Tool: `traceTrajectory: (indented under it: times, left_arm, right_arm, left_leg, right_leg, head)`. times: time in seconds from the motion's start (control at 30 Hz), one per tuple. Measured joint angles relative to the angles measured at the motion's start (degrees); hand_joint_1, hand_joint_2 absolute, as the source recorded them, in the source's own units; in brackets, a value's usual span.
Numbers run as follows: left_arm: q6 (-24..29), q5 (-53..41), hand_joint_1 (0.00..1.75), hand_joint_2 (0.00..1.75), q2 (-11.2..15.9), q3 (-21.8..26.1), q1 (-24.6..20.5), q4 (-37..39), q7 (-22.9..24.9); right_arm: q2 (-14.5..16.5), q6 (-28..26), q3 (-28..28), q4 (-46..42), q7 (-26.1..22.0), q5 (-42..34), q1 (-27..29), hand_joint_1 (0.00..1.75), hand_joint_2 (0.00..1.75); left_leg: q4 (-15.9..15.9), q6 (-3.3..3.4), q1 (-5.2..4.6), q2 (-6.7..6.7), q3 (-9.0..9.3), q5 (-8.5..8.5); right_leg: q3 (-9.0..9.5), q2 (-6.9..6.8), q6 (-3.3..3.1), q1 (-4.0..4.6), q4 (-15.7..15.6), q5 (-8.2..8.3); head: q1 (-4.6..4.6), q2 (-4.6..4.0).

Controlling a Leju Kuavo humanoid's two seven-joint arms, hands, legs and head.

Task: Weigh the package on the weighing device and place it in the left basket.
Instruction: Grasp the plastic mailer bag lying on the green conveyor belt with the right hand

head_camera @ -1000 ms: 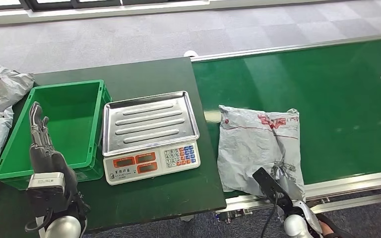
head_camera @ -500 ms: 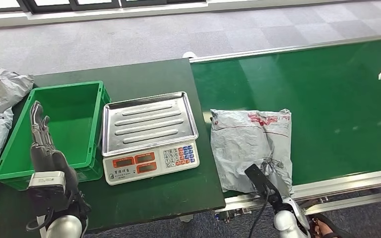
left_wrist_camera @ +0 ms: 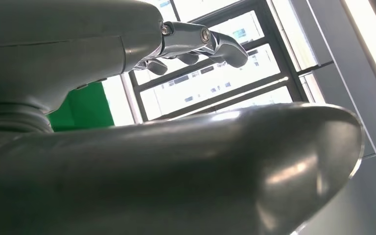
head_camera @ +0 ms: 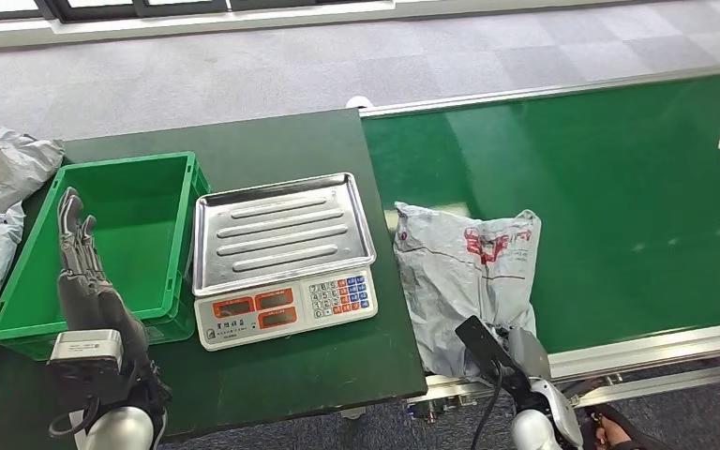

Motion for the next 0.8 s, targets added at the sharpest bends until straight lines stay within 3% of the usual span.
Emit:
traceTrajectory:
  times: [0.23,0.43,0.8]
  left_arm:
    - [-0.13,-0.11,0.00,0.00,0.00,0.00,0.27,-1.15,-1.09]
    - [-0.13,-0.21,0.00,0.00,0.00,0.00,0.81,-1.81,-1.42]
    - [-0.33,-0.70,0.00,0.00,-0.63,0.00,1.52,-2.69,-1.95]
  right_arm:
    - [0.12,-6.51,-0.19,-8.07,-1.34,2.91,2.18,1.75,1.75]
    - [0.12,-8.34,-0.51,-13.53,-0.85,5.28,3.02,1.75,1.75]
    - [0.12,-15.37,-0.55,-27.48,2.91,27.62,0.83,1.75,1.75]
  left_leg:
    - [0.00,0.01,-0.02,-0.02,-0.06,0.00]
    - [0.00,0.01,-0.02,-0.02,-0.07,0.00]
    - [0.00,0.01,-0.02,-0.02,-0.11,0.01]
  right_leg:
    - [-0.02,-0.02,0.00,-0.02,0.00,0.00]
    - [-0.03,-0.02,0.01,-0.02,0.00,-0.01]
    - [-0.04,-0.02,0.01,-0.03,0.00,0.00]
  head:
    - [-0.01,0.00]
    - [0.00,0.00]
    - [0.00,0.00]
